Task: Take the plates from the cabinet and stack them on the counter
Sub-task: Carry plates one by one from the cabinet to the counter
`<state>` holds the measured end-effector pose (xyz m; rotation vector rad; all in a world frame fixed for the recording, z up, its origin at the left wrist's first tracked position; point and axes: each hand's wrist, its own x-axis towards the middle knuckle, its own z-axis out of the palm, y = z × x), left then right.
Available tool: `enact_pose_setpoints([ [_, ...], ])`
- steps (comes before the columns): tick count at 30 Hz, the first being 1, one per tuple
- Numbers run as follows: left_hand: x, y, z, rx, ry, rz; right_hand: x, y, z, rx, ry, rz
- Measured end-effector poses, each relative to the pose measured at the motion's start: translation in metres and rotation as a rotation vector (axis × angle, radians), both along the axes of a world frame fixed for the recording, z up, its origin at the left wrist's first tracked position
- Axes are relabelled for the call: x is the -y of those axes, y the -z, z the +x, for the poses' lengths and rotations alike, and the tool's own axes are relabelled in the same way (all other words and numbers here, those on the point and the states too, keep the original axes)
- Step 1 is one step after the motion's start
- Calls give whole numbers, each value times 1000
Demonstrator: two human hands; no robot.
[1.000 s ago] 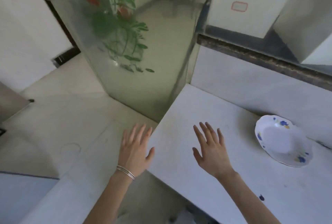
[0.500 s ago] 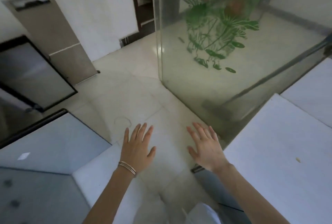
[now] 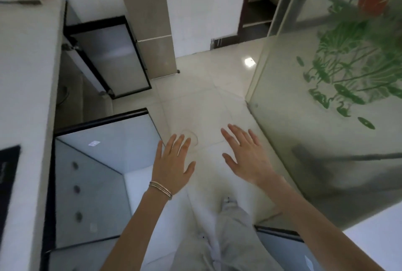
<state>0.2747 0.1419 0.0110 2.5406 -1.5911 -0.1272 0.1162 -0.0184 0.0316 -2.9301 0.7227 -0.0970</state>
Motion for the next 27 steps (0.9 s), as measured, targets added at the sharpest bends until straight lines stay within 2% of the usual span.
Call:
enact_pose_setpoints([
  [6, 33, 8, 25, -26, -114, -9, 43, 16, 41, -13, -133, 9],
  [14, 115, 2, 55, -14, -263, -5, 147, 9, 101, -65, -336, -6],
  [20, 161, -9, 90, 18, -353, -16, 210, -8, 151, -21, -453, -55],
  [27, 181, -6, 134, 17, -451, -13, 245, -8, 212, 65, -518, -39],
])
